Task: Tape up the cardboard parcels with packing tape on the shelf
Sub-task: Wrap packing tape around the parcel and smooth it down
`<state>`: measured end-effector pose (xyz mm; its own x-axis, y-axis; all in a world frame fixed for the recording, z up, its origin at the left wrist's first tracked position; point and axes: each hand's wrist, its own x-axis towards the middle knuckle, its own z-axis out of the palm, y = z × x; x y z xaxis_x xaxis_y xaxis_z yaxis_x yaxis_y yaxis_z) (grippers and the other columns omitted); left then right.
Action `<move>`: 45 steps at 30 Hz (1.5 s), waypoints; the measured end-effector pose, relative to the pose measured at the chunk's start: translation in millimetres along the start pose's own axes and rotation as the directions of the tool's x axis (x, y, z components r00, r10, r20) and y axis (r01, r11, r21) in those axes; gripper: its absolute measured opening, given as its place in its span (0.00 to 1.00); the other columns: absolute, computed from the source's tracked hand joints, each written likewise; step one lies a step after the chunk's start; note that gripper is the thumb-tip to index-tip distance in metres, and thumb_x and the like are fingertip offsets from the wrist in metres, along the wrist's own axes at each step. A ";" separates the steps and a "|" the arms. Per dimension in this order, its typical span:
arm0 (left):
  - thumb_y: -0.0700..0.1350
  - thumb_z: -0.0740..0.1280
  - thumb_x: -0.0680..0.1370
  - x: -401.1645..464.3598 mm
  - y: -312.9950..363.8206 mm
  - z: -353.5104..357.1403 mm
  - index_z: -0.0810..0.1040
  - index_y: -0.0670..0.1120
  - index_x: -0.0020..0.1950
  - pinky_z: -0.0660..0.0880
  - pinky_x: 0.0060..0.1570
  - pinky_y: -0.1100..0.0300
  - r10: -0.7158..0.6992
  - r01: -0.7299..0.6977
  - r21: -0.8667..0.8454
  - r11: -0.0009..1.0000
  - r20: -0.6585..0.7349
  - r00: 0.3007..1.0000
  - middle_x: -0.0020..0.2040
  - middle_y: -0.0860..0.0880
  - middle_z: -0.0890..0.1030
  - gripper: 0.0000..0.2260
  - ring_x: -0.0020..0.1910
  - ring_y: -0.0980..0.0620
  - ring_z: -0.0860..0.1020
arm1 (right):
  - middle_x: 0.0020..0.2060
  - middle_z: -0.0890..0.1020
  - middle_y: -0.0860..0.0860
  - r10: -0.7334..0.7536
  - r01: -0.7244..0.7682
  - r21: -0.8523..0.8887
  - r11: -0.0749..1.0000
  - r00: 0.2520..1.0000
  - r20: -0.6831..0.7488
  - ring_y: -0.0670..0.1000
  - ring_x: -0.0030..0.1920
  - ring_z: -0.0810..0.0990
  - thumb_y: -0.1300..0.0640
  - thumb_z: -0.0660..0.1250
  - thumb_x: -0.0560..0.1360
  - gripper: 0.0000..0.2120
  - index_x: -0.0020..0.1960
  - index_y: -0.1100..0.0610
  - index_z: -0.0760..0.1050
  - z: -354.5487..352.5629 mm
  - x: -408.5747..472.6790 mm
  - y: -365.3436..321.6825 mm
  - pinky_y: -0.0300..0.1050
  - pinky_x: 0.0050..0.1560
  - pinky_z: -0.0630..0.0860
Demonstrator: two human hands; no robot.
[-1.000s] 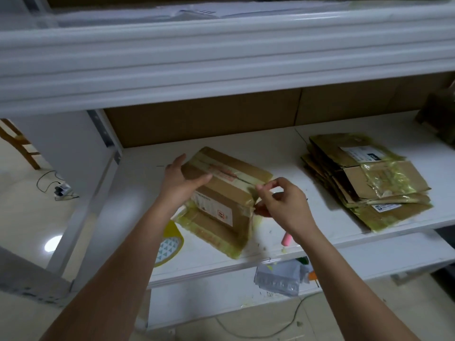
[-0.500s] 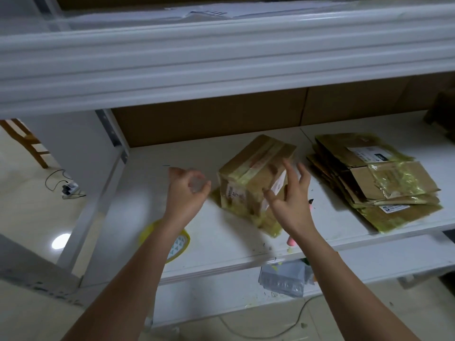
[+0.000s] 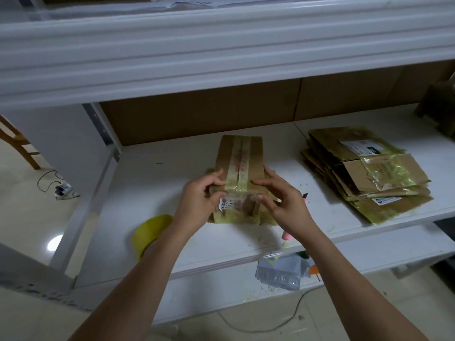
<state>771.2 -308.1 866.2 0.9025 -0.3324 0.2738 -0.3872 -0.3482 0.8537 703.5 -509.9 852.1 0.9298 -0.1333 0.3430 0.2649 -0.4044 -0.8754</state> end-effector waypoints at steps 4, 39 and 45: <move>0.32 0.71 0.74 -8.4 -3.8 0.9 0.82 0.40 0.52 0.78 0.56 0.63 0.038 -0.038 -0.001 0.999 -0.030 0.999 0.66 0.50 0.77 0.08 0.54 0.60 0.82 | 0.60 0.75 0.29 -0.033 0.035 0.036 0.999 0.998 -0.045 0.36 0.72 0.65 0.65 0.74 0.71 0.14 0.55 0.53 0.80 6.9 -2.7 3.4 0.32 0.62 0.73; 0.53 0.75 0.73 -58.2 -40.4 -103.9 0.84 0.50 0.53 0.75 0.53 0.58 -0.428 0.418 0.303 0.856 -0.037 0.903 0.50 0.56 0.83 0.11 0.52 0.54 0.80 | 0.47 0.82 0.47 -0.167 0.180 -0.115 0.977 0.979 0.116 0.44 0.43 0.80 0.63 0.60 0.77 0.12 0.56 0.59 0.80 107.6 -23.6 -44.9 0.45 0.44 0.81; 0.43 0.72 0.75 -83.1 -46.2 -123.8 0.83 0.50 0.51 0.80 0.41 0.63 -0.479 0.481 -0.035 0.876 0.043 0.877 0.46 0.49 0.86 0.06 0.45 0.53 0.84 | 0.50 0.82 0.60 0.125 -0.069 -0.246 0.967 0.967 0.220 0.57 0.47 0.80 0.67 0.62 0.79 0.12 0.59 0.64 0.80 157.0 -18.9 -0.2 0.35 0.50 0.68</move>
<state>737.4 -155.9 858.9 0.9687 -0.1618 -0.1882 0.1014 -0.4341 0.8952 726.0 -365.2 792.3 0.9890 0.0197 0.1469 0.1289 -0.6040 -0.7865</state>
